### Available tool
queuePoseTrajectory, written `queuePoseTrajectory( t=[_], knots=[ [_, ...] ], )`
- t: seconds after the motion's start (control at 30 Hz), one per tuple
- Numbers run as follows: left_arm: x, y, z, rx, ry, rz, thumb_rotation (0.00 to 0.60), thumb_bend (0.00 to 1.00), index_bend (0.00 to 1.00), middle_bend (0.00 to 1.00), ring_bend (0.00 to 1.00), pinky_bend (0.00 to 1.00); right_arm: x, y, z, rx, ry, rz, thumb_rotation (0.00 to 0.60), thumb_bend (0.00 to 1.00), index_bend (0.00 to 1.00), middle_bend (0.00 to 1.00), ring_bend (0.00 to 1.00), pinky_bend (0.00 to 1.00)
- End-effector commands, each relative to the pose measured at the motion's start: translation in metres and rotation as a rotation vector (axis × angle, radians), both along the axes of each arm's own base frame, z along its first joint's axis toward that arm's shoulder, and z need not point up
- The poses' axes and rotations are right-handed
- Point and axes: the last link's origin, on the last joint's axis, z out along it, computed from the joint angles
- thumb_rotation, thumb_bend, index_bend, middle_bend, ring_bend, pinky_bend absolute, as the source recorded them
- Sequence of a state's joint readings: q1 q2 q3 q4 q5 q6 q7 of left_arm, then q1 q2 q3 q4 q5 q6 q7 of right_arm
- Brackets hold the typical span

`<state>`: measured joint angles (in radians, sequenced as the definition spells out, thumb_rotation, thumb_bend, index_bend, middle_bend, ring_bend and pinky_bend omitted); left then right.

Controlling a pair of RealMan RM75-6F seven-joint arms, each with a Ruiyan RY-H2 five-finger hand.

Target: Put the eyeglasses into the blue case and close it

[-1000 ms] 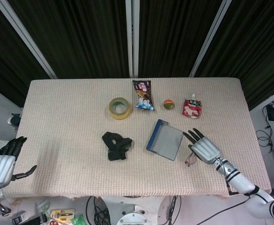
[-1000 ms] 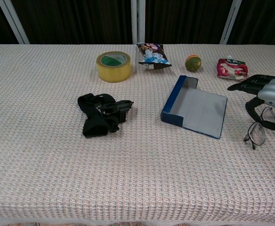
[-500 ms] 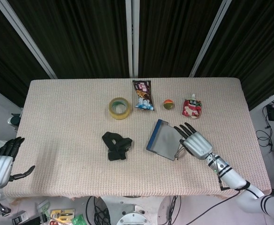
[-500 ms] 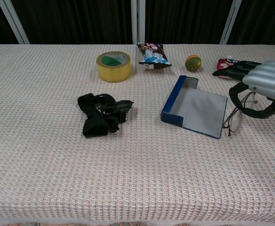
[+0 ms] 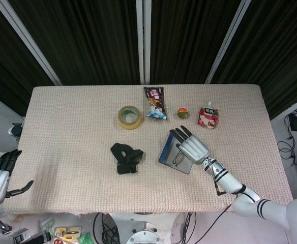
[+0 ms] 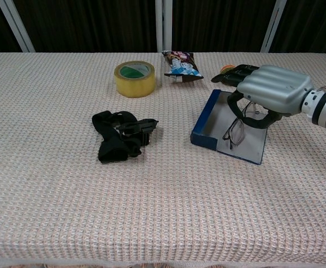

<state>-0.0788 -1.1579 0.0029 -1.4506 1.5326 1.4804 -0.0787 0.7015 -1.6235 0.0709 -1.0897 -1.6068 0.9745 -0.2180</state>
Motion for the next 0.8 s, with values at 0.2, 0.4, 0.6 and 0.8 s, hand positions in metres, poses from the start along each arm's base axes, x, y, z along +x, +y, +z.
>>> queuePoseTrajectory(
  t=[0.2, 0.4, 0.6, 0.8],
  knots=[
    [-0.003, 0.001, -0.005, -0.02, -0.005, 0.007, 0.381, 0.18, 0.05, 0.08, 0.09, 0.24, 0.01, -0.007, -0.013, -0.002, -0.012, 0.013, 0.6, 0.48, 0.76, 0.0, 0.0, 0.0],
    [-0.003, 0.003, -0.009, -0.035, -0.006, 0.006, 0.384, 0.18, 0.05, 0.08, 0.09, 0.24, 0.013, -0.009, -0.018, -0.012, -0.04, 0.031, 0.6, 0.48, 0.76, 0.0, 0.0, 0.0],
    [-0.002, 0.004, -0.01, -0.04, -0.004, 0.004, 0.384, 0.18, 0.05, 0.08, 0.09, 0.24, 0.013, -0.01, -0.02, -0.002, -0.038, 0.044, 0.6, 0.34, 0.31, 0.0, 0.0, 0.0],
    [-0.002, 0.005, -0.01, -0.039, -0.004, 0.005, 0.382, 0.18, 0.05, 0.08, 0.09, 0.24, 0.016, -0.009, -0.018, 0.0, -0.067, 0.073, 0.6, 0.25, 0.0, 0.0, 0.0, 0.0]
  ],
)
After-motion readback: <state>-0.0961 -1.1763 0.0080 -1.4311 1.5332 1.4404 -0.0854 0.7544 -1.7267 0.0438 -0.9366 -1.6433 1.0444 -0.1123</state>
